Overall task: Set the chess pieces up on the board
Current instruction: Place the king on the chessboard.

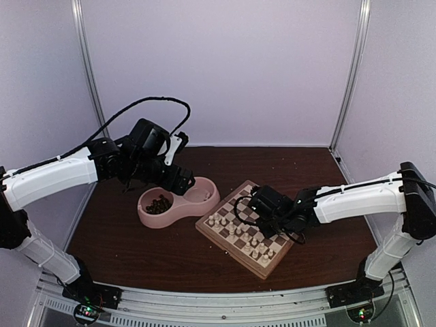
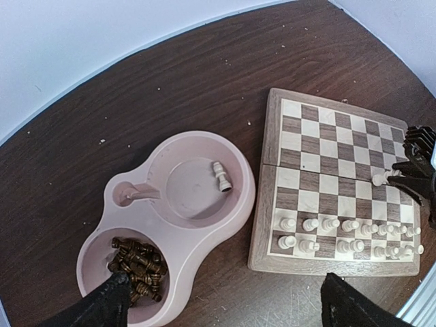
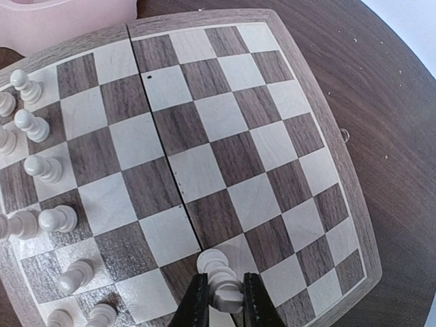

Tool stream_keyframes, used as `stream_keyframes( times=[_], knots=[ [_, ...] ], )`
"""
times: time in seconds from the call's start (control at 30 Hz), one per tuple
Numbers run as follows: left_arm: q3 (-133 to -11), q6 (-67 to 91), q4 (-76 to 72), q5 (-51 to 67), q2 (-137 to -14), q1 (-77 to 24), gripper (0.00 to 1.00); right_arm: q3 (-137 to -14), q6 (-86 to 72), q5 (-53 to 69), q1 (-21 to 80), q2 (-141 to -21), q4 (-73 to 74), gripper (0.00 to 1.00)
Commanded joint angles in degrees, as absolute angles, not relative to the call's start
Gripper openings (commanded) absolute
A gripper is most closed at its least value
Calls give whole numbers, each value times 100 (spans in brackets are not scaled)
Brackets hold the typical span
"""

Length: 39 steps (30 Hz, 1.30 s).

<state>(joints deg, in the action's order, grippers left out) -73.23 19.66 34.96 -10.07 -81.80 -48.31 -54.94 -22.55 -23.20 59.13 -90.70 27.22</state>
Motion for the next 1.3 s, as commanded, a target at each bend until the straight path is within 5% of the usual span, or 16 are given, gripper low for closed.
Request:
stream_keyframes(
  times=[0.0, 0.2, 0.5, 0.7, 1.27],
  knots=[
    [-7312, 1991, 3357, -956, -8183, -4799, 98, -5669, -2399, -2957, 5925, -9117, 2897, 10],
    [-7338, 1986, 3362, -926, -8225, -4799, 98, -5651, -2399, -2946, 5862, -9161, 2866, 13],
    [-7372, 2004, 3387, -852, -8275, -4799, 98, -5747, -2399, -2497, 5787, -8957, 2918, 61],
    [-7453, 2026, 3527, -751, -8288, -4799, 98, -6154, -2374, -1271, 5370, -8332, 3501, 75],
    [-7370, 2118, 3605, -573, -8213, -4799, 98, -7528, -2202, -9, 4741, -8890, 5536, 49]
  ],
)
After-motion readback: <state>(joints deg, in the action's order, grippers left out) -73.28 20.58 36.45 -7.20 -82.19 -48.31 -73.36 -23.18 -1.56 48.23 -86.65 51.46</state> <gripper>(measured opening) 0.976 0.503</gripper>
